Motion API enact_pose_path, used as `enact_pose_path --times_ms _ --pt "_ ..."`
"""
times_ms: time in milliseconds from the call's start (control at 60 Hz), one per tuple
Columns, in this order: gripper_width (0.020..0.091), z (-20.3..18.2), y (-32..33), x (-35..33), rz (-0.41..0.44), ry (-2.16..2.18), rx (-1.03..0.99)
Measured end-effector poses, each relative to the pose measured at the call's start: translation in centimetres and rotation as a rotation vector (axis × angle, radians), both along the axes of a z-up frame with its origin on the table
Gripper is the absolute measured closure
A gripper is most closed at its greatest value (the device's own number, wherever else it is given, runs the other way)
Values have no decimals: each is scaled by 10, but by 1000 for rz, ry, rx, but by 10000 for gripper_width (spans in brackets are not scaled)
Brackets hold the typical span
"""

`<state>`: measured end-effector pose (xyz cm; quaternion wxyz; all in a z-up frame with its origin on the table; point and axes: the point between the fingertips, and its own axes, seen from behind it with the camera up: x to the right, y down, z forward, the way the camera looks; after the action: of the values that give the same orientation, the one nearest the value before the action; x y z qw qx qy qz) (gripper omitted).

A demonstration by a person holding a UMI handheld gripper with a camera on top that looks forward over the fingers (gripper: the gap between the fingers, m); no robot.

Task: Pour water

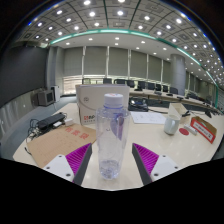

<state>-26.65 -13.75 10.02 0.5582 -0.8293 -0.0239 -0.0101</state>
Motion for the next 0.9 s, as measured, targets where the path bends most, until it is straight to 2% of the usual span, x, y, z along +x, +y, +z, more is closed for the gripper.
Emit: enact_pose_path --times_ms 83,150,250,400,500,617,900 --pt "454 -8 19 5 -15 -22 10" --pt "558 -15 29 1 -2 -20 9" --pt "610 -13 32 -3 31 -38 32" --pt "738 -14 31 -9 72 -45 34" --pt "739 -14 30 -9 86 -19 9" --pt "739 9 35 -1 95 31 19" --pt "739 112 108 44 63 481 93"
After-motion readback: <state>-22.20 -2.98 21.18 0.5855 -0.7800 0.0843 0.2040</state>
